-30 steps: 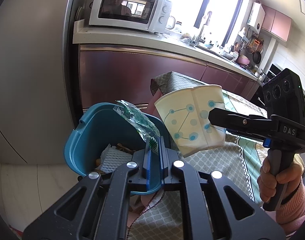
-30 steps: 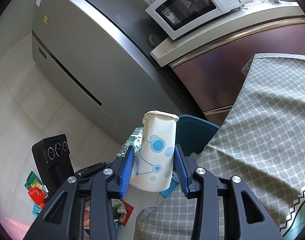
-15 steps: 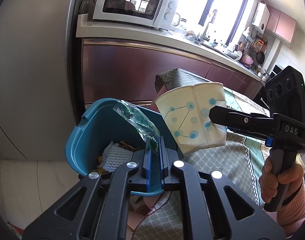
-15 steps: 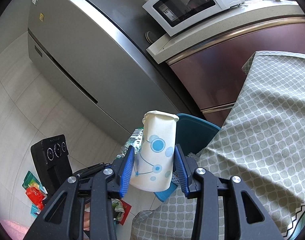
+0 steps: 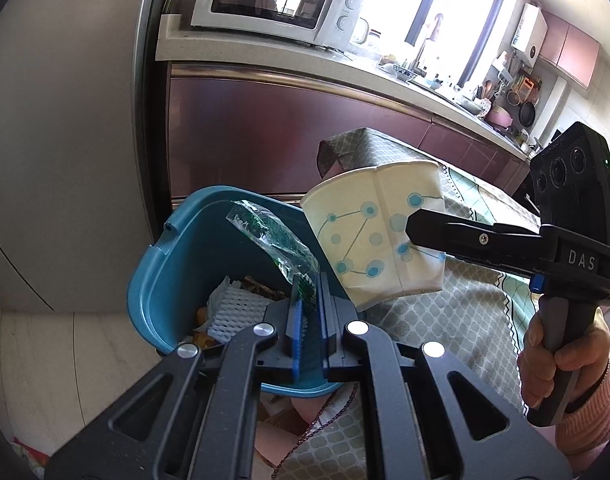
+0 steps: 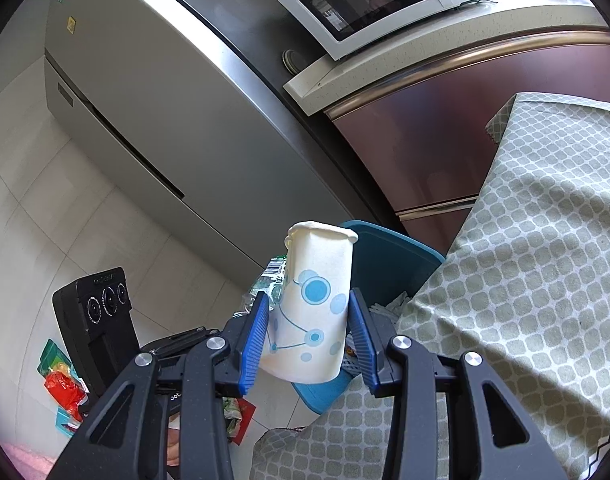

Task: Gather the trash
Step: 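Hold the wrapper and cup above the teal bin, then open both grippers to drop the wrapper and cup into the bin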

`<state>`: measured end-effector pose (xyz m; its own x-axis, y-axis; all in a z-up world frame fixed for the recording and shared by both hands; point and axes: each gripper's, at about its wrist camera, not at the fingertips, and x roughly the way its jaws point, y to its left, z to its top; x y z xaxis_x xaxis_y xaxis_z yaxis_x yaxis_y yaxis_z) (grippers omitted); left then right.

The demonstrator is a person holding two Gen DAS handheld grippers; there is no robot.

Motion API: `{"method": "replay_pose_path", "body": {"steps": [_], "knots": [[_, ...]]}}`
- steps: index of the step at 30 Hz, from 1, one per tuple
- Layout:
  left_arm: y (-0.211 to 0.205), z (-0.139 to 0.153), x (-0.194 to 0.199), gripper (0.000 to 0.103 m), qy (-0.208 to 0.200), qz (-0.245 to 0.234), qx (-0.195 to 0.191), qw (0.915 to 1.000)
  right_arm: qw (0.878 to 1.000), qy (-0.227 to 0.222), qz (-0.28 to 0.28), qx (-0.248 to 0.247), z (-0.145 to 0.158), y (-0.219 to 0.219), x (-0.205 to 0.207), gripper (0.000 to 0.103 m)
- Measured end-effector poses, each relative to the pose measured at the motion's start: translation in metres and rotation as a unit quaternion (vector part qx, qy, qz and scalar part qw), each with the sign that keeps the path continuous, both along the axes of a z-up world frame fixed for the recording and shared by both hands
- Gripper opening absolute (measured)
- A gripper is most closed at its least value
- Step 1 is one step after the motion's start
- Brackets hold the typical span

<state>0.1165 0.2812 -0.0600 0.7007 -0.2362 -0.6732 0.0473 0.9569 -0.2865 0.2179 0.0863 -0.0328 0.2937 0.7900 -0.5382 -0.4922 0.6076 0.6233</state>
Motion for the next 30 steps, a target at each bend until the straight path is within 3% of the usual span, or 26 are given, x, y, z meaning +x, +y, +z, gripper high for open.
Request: {"method": "replay_pose_path", "body": {"steps": [30], "knots": [[0.005, -0.032, 0.032, 0.007, 0.036, 0.011, -0.022, 0.9991, 0.998, 0.012, -0.005, -0.054, -0.022, 0.033, 0.026, 0.041]]}}
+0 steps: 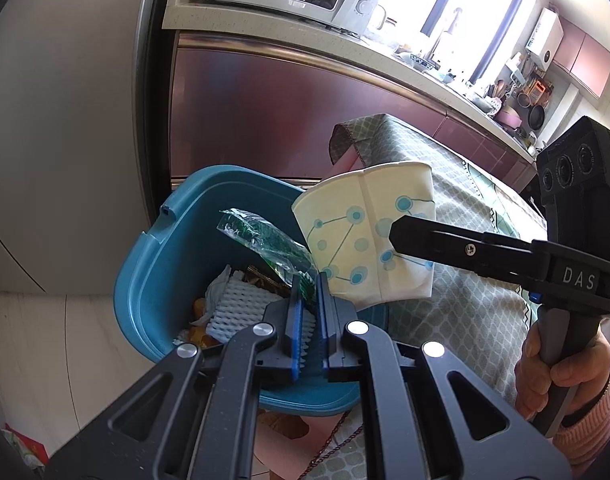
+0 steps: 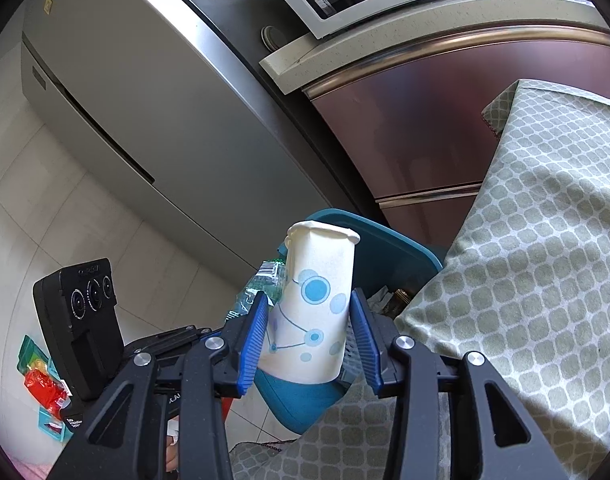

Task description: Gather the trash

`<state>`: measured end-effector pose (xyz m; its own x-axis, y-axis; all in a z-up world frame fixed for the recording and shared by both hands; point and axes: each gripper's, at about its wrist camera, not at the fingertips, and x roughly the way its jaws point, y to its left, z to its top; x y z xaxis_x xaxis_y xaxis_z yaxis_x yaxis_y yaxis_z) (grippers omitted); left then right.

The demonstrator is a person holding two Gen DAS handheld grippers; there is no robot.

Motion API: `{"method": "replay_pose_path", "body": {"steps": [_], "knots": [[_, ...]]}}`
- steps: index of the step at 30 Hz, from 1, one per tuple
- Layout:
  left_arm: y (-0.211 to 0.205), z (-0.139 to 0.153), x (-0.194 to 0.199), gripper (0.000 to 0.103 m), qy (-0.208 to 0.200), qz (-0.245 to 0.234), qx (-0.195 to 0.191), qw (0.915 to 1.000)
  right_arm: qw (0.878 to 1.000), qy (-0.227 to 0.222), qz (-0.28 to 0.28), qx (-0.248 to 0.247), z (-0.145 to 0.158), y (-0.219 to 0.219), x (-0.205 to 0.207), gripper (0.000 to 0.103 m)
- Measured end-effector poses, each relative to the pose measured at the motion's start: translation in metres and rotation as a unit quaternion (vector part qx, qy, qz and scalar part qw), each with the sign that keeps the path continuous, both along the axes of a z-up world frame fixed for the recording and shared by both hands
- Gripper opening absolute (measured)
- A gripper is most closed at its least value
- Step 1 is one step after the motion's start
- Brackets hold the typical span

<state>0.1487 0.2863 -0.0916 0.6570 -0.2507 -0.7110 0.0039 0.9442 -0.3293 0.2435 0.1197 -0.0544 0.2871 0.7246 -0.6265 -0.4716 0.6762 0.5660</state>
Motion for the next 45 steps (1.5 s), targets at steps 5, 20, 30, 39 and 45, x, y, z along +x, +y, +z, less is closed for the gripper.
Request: {"method": "replay_pose_path", "body": {"steps": [5, 20, 30, 39, 45], "knots": [[0.001, -0.006, 0.005, 0.007, 0.006, 0.002, -0.007, 1.0, 1.0, 0.003, -0.005, -0.004, -0.005, 0.004, 0.002, 0.041], [-0.005, -0.011, 0.008, 0.029, 0.0, 0.008, -0.01, 0.9999, 1.0, -0.008, 0.005, 0.001, -0.002, -0.005, -0.014, 0.048], [-0.009, 0.023, -0.037, 0.083, -0.075, 0.029, 0.022, 0.9965, 0.998, -0.061, -0.007, 0.003, 0.016, -0.035, -0.048, 0.068], [-0.027, 0.057, -0.092, 0.097, -0.154, 0.064, 0.072, 0.9834, 0.987, -0.148, -0.054, -0.03, 0.037, -0.079, -0.099, 0.093], [-0.049, 0.073, -0.117, 0.097, -0.185, 0.077, 0.088, 0.9757, 0.971, -0.211, -0.1, -0.052, 0.049, -0.112, -0.139, 0.096]]}}
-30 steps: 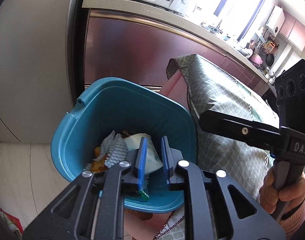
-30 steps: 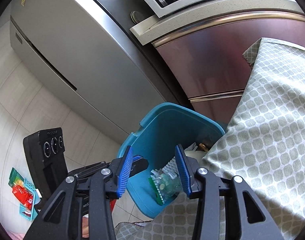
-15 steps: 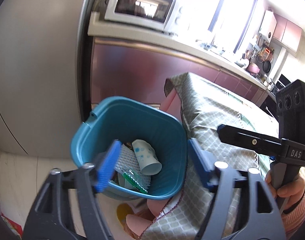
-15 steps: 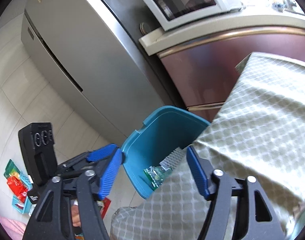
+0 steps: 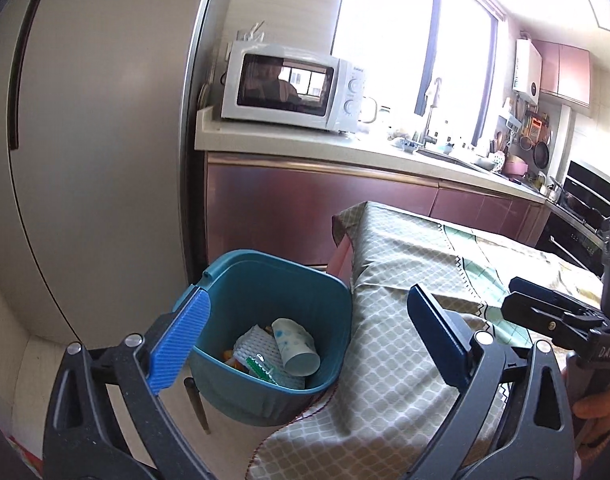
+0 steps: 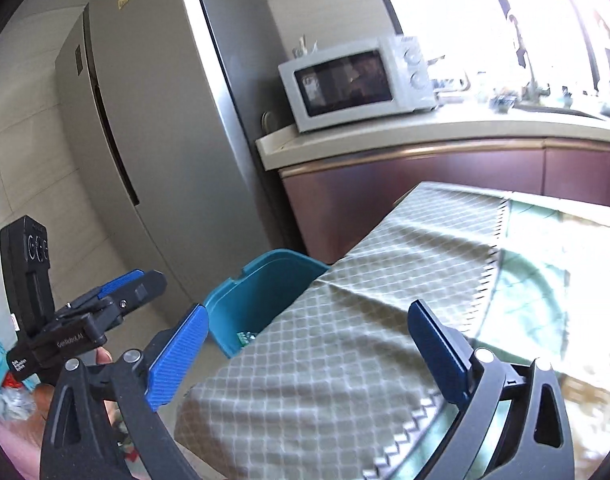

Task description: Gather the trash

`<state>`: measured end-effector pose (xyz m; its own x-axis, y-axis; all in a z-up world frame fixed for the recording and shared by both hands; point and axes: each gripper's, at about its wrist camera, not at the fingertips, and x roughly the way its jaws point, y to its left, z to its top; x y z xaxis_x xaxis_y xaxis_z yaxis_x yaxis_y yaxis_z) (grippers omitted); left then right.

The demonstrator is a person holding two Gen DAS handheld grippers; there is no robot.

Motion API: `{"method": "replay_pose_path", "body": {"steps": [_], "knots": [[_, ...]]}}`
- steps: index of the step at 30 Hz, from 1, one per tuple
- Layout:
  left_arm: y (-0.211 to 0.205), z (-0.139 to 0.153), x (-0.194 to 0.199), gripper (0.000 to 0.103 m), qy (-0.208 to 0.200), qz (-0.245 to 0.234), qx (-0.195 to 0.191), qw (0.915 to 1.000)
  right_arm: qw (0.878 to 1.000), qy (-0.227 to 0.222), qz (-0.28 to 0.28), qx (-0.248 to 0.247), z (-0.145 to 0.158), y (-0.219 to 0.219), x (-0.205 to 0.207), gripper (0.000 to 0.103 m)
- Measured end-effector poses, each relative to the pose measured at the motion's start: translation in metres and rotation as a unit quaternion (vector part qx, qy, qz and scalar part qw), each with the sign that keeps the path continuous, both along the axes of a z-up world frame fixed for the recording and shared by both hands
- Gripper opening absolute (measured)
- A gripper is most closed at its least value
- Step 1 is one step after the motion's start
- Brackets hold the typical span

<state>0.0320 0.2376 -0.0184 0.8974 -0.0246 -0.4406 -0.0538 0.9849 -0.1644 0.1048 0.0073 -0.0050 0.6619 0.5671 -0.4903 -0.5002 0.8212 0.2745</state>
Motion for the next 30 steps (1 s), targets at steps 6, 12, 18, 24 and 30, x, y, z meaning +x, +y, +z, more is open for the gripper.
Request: {"method": "replay_pose_path", "body": {"steps": [6, 12, 18, 24, 30], "knots": [[-0.024, 0.014, -0.025, 0.097, -0.032, 0.005, 0.02, 0.9993, 0.997, -0.054, -0.045, -0.018, 0.012, -0.025, -0.033, 0.096], [-0.048, 0.024, -0.048, 0.097, -0.053, 0.005, 0.034, 0.998, 0.992, -0.093, -0.083, -0.018, 0.019, -0.047, -0.062, 0.096], [-0.061, 0.029, -0.058, 0.097, -0.062, -0.005, 0.038, 0.9973, 0.986, -0.108, -0.123, -0.019, 0.022, -0.065, -0.079, 0.096], [-0.069, 0.029, -0.065, 0.097, -0.068, -0.005, 0.041, 0.9968, 0.979, -0.123, -0.159, -0.027, 0.025, -0.077, -0.091, 0.096], [-0.074, 0.03, -0.063, 0.097, -0.072, -0.009, 0.047, 0.9963, 0.975, -0.137, -0.174, -0.034, 0.026, -0.083, -0.095, 0.096]]}}
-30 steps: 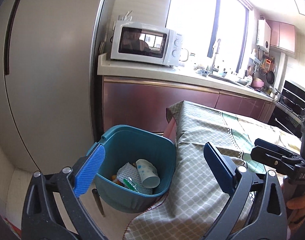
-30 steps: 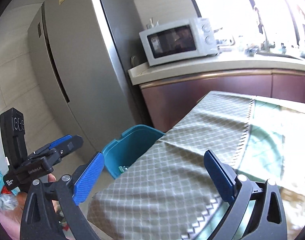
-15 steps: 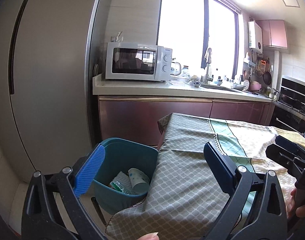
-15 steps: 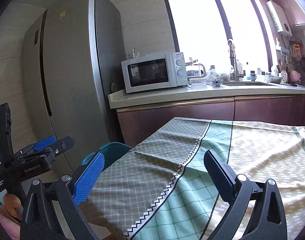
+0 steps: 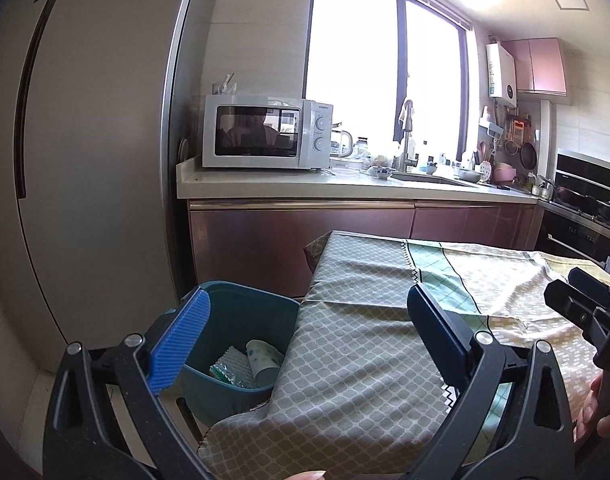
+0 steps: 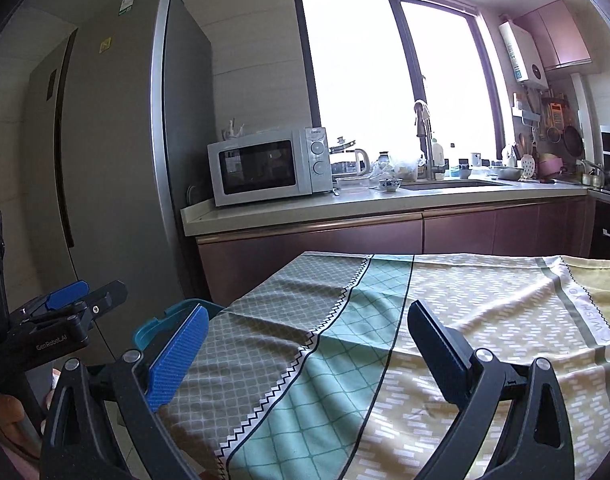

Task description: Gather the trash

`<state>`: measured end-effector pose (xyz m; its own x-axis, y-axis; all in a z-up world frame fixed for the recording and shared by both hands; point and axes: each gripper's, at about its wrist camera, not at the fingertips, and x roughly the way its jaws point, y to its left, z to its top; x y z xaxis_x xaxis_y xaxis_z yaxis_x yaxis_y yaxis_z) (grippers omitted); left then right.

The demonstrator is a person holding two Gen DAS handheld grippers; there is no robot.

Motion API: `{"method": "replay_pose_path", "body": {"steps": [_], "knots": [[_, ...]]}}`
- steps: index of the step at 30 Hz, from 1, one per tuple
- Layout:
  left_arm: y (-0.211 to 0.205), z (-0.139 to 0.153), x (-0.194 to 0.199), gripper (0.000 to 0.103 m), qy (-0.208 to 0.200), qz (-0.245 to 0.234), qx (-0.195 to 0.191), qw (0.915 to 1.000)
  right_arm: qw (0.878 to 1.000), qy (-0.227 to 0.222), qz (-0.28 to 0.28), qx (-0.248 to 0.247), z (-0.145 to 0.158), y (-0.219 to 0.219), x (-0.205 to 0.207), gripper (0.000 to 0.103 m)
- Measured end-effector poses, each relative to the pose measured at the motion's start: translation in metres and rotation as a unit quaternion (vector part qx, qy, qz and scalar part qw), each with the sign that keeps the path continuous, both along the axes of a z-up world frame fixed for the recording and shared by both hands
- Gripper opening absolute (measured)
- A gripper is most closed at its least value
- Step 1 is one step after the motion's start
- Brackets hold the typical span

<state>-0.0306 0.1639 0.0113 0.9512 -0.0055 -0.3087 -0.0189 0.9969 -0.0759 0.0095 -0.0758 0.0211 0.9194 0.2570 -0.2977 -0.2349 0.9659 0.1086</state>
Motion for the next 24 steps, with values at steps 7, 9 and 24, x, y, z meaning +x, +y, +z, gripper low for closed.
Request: {"method": "replay_pose_path", "body": {"steps": [7, 9, 24], "knots": [[-0.005, 0.001, 0.002, 0.097, -0.003, 0.001, 0.007, 1.0, 1.0, -0.009, -0.012, 0.001, 0.0, -0.007, -0.005, 0.096], [-0.006, 0.0, 0.002, 0.097, -0.005, 0.002, 0.008, 0.9999, 1.0, -0.012, -0.012, 0.002, 0.0, -0.007, -0.007, 0.096], [-0.017, 0.004, 0.002, 0.097, -0.014, 0.005, 0.018, 0.9997, 1.0, -0.014, -0.01, 0.015, 0.002, -0.019, -0.01, 0.096]]}}
